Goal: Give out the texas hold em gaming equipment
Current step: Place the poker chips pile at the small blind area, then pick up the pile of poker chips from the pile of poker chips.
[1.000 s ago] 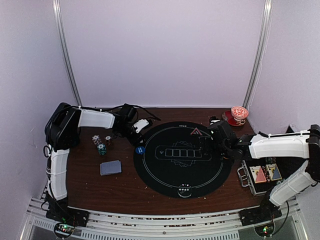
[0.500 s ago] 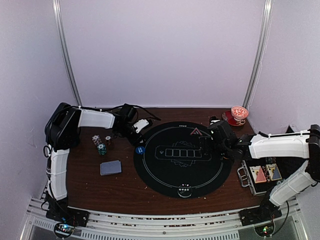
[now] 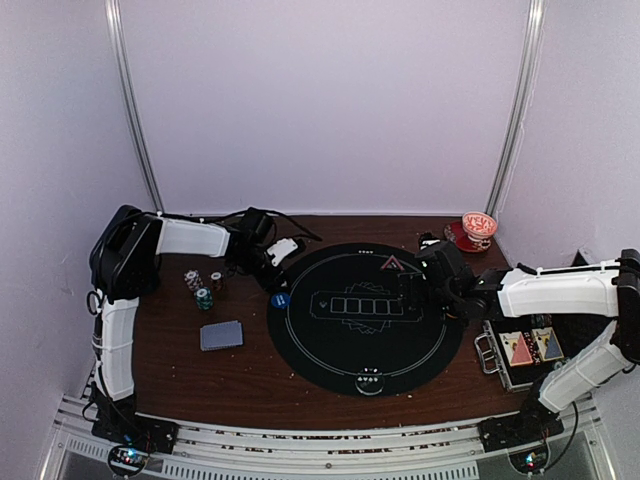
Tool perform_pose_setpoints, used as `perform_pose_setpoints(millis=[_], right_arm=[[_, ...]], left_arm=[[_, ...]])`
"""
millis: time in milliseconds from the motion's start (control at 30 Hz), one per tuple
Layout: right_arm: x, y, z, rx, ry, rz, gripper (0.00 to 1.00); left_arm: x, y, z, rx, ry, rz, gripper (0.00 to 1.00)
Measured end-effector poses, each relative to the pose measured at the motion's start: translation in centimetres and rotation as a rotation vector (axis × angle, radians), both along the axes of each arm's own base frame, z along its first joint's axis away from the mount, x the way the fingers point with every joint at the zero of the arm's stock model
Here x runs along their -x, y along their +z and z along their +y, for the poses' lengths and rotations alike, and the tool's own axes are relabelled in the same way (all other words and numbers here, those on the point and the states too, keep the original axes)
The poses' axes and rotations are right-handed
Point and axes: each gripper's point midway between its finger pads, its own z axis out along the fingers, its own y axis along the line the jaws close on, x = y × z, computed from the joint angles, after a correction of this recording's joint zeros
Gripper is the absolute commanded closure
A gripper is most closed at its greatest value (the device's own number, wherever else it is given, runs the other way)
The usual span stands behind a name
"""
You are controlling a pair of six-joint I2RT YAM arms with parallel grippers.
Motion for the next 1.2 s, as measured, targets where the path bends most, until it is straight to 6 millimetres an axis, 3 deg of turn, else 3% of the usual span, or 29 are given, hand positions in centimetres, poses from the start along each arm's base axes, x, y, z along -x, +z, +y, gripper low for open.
perform_pose_setpoints(millis=[133, 300, 400, 533, 667, 767, 900, 1067, 1200], right_arm=[[0.0, 0.0, 0.0, 0.0, 0.0, 0.0, 0.0], [0.0, 0.0, 0.0, 0.0, 0.0, 0.0, 0.0], [0.0, 0.0, 0.0, 0.0, 0.0, 0.0, 0.0], [0.0, 0.0, 0.1, 0.0, 0.002, 0.0, 0.0], [0.1, 0.0, 0.2, 0.0, 0.004, 0.0, 0.0], [0.1, 0.0, 0.2, 0.0, 0.005, 0.0, 0.0], [0.1, 0.0, 0.2, 0.0, 0.005, 0.0, 0.0], [0.2, 0.0, 0.4, 0.0, 0.011, 0.0, 0.0], [0.2, 0.0, 0.4, 0.0, 0.012, 0.0, 0.0]], left_arm=[[-0.1, 0.1, 0.1, -0.005, 0.007, -0.005, 0.26], [-0.4, 1.3, 0.2, -0.004, 0.017, -0.03, 0.17], [-0.8, 3.5, 0.3, 0.008, 0.027, -0.074, 0.12], [-1.2, 8.1, 0.6, 0.037, 0.047, -0.162, 0.02], [-0.5, 12.5, 2.3, 0.052, 0.081, -0.245, 0.02], [0.1, 15.2, 4.8, 0.057, 0.13, -0.295, 0.02], [-0.3, 16.0, 10.4, 0.044, 0.236, -0.308, 0.02], [-0.6, 13.0, 18.8, 0.007, 0.398, -0.242, 0.02], [0.9, 10.2, 22.3, -0.022, 0.458, -0.18, 0.02]])
